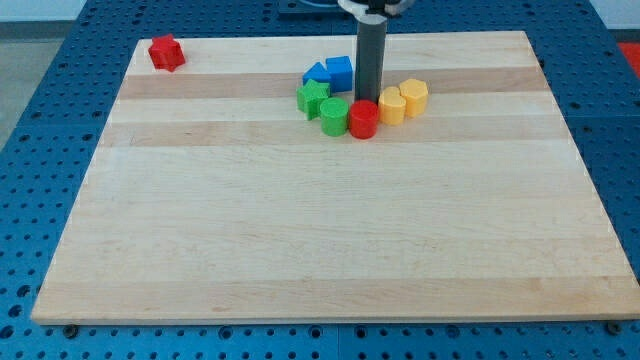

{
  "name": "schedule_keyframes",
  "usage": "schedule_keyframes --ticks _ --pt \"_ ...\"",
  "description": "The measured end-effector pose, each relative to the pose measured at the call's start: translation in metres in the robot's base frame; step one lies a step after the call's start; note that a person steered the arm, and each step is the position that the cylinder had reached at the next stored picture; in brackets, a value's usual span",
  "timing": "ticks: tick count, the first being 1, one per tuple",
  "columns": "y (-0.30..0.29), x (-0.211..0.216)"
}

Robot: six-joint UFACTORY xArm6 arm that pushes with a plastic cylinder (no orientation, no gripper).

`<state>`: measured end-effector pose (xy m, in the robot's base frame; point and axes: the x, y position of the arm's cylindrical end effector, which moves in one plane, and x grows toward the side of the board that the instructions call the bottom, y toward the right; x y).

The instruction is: Push the blue triangle to the top center of the board

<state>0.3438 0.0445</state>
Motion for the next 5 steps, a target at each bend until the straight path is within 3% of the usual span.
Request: schedule_keyframes --ticks 3,5 --pt "-0.011 -0.119" --pt "-0.036 -0.088"
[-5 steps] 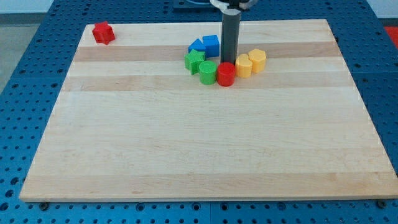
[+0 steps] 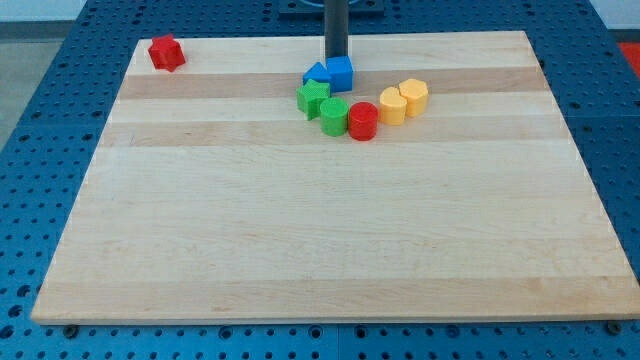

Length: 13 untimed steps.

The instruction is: Push the blue triangle to the top center of the board

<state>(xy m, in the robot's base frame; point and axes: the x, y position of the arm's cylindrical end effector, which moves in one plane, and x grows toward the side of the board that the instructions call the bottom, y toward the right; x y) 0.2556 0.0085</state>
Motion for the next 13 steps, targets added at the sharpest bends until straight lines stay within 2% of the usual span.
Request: schedule_keyframes --ticks 3,4,6,7,8,9,13 --pt "0.043 0.09" --pt "0.007 0.083" --pt "0.002 0.049" --pt "-0.011 0.056" --pt "-0.03 0.085" --pt "-0.046 0.087" --pt "-0.037 0.026"
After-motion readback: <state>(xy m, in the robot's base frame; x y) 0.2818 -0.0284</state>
